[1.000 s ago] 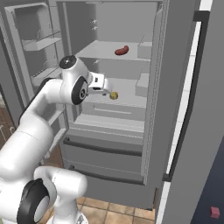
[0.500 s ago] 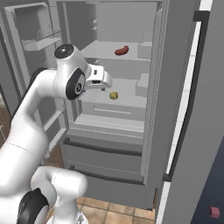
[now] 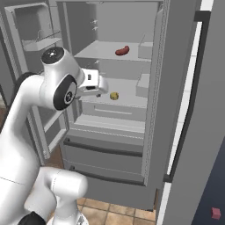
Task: Retrieve the sausage and cheese from the fridge and place them on the cutting board on the counter.
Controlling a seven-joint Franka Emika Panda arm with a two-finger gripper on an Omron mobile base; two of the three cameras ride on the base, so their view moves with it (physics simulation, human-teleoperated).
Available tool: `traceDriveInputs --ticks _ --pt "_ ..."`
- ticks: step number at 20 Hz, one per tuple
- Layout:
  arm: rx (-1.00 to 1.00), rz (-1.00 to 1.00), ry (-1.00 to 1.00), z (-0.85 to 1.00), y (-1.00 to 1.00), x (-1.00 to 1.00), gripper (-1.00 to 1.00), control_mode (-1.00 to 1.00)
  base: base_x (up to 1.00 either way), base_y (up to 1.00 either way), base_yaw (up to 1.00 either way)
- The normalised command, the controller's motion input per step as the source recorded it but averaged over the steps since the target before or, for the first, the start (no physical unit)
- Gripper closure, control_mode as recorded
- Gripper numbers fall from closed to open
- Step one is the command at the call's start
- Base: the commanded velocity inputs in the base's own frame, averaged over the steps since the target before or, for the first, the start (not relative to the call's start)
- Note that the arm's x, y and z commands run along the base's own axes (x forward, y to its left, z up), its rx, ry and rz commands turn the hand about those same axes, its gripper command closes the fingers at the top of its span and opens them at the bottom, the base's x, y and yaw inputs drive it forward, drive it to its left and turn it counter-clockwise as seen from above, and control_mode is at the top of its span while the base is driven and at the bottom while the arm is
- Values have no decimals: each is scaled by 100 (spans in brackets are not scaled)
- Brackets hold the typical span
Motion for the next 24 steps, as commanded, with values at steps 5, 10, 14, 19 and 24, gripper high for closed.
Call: traceDriveInputs --ticks 5,10,14,19,24 --pt "0 3 0 12 0 -44 -100 -100 0 0 0" --pt "-1 1 0 7 3 -46 -100 -100 0 0 0" --pt "-1 0 0 0 14 -39 -100 -100 0 0 0" --pt "0 0 2 0 2 -21 -100 -100 0 0 0" --pt "0 0 1 0 5 1 -100 100 19 20 0"
